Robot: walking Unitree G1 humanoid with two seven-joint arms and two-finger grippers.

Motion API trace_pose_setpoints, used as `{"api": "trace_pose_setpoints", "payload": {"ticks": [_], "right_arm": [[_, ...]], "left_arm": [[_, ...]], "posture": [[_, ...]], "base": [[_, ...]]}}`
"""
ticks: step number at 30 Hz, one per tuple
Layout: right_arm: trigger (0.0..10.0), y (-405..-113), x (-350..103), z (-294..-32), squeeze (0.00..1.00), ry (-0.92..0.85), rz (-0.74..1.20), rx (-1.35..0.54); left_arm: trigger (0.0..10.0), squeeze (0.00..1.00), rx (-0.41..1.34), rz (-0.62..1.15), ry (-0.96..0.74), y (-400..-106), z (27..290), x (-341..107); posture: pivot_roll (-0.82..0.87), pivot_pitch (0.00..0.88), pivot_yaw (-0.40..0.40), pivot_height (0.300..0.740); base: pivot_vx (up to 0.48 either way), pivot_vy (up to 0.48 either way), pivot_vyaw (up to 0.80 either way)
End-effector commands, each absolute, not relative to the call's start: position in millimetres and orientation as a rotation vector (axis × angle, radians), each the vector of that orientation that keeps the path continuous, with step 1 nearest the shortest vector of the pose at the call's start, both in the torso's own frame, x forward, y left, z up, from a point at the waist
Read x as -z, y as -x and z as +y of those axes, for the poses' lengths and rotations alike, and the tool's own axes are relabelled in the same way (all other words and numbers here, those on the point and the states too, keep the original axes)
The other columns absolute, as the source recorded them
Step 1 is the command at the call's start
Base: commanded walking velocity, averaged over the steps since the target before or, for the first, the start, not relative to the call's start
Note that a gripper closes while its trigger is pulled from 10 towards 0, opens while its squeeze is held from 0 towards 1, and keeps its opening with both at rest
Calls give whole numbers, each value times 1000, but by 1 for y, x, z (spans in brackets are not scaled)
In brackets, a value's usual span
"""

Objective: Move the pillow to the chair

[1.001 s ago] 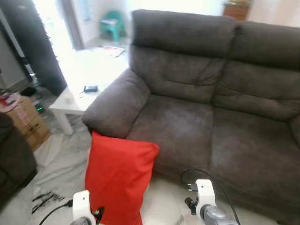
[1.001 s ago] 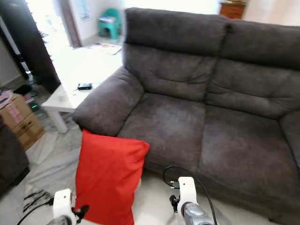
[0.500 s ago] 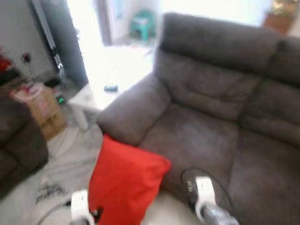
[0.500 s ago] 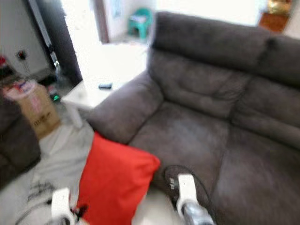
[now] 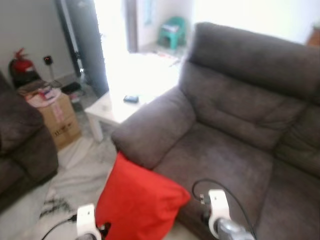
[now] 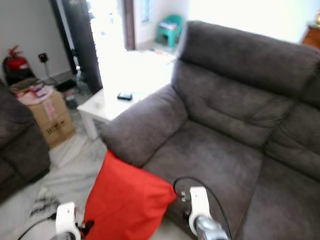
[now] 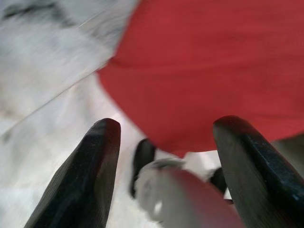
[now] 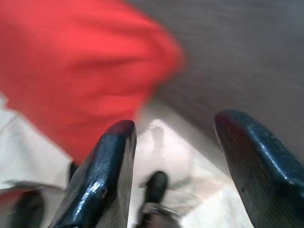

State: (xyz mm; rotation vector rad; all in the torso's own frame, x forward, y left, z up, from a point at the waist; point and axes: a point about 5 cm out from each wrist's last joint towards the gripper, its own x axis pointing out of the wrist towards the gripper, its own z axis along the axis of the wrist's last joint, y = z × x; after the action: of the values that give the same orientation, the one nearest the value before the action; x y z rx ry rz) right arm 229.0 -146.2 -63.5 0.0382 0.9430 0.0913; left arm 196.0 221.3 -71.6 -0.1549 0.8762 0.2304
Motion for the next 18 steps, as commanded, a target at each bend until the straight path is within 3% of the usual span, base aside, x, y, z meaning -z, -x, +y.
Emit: {"api": "trace_pose_setpoints", "payload": {"ticks": [1,18], "right_arm": [[10000,-230,63,-146,0,-33,939,-95],[10000,-230,63,-146,0,-30,942,-97]], "left_arm": [[10000,0,-235,881,155,-194,221,73],[10000,0,-233,878,158,-194,221,73]], "posture": [[99,4,-58,740],[100,3,-58,740]], "base": [[0,0,800],[0,0,800]]}}
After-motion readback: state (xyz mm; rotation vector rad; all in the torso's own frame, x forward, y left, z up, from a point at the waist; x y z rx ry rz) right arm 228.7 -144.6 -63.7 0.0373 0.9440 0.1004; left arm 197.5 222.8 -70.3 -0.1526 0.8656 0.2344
